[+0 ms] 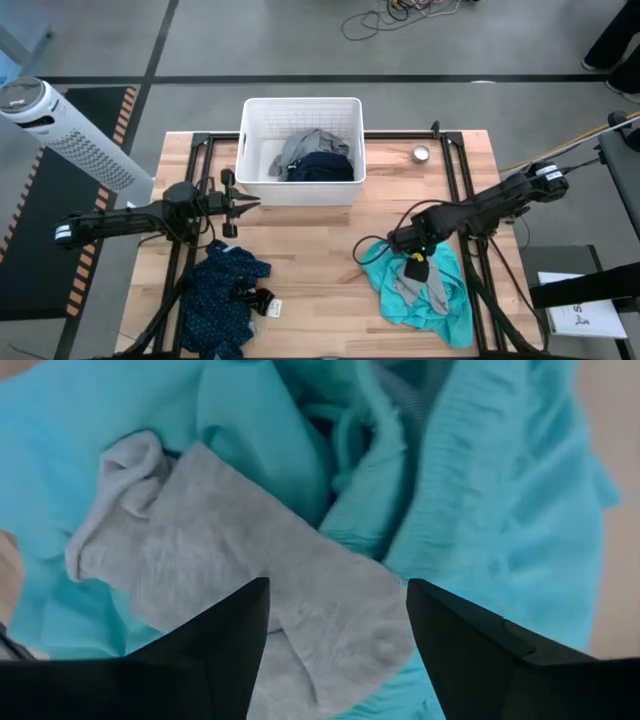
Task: Sort clothes
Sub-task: Put the gray sock into the white laundry bin
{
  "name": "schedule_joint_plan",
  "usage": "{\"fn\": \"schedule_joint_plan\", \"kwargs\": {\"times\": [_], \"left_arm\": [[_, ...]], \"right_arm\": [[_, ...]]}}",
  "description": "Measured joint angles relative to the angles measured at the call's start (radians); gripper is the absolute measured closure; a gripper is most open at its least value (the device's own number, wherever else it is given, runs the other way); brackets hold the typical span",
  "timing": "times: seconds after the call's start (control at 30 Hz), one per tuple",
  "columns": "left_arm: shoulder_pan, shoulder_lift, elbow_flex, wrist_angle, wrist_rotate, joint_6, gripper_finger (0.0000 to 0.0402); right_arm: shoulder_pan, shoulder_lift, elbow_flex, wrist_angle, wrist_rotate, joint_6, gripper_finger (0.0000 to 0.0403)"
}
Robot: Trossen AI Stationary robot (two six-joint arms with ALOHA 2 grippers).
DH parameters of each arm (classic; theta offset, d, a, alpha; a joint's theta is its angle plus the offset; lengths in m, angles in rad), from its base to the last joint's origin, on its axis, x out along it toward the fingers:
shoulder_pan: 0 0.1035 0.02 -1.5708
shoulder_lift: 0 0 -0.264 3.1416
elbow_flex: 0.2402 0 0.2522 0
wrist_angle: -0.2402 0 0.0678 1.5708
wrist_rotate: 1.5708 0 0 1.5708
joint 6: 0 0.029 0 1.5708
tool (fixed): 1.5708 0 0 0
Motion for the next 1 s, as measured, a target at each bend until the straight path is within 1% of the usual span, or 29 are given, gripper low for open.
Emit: {"fn": "schedule_joint_plan", "kwargs": {"times": [0.2, 0.3, 0.4, 0.53, 0.57, 0.6, 0.7, 0.77, 0.87, 1.0], "left_arm": [[0.0, 0.0, 0.0, 0.0, 0.0, 0.0, 0.0364], [0.0, 0.0, 0.0, 0.0, 0.0, 0.0, 0.0364], [0.0, 0.0, 0.0, 0.0, 0.0, 0.0, 0.0364], [0.0, 0.0, 0.0, 0.0, 0.0, 0.0, 0.0364], [0.0, 0.0, 0.0, 0.0, 0.0, 0.0, 0.0364], [0.0, 0.0, 0.0, 0.0, 0.0, 0.0, 0.0364], [0.0, 0.0, 0.0, 0.0, 0.0, 0.0, 0.0364], [0.0, 0.0, 0.0, 0.0, 0.0, 0.0, 0.0364], [0.0, 0.0, 0.0, 0.0, 0.0, 0.0, 0.0364], [0.0, 0.0, 0.0, 0.0, 0.0, 0.0, 0.0364]], "right_arm": [[0.002, 0.0, -0.019, 0.031, -0.02, -0.005, 0.0198], [0.001, 0.0, -0.019, 0.036, -0.039, -0.009, 0.0223], [0.001, 0.0, -0.019, 0.051, -0.043, -0.018, 0.0273], [0.001, 0.0, -0.019, 0.061, -0.044, -0.036, 0.037], [0.001, 0.0, -0.019, 0.064, -0.045, -0.041, 0.0385], [0.001, 0.0, -0.019, 0.067, -0.05, -0.041, 0.0393], [0.001, 0.0, -0.018, 0.072, -0.072, -0.038, 0.0392], [0.001, 0.0, -0.002, 0.067, -0.096, -0.037, 0.0399], [0.001, 0.0, 0.056, 0.059, -0.117, -0.036, 0.04], [0.004, 0.0, 0.166, 0.054, -0.103, -0.059, 0.0402]]}}
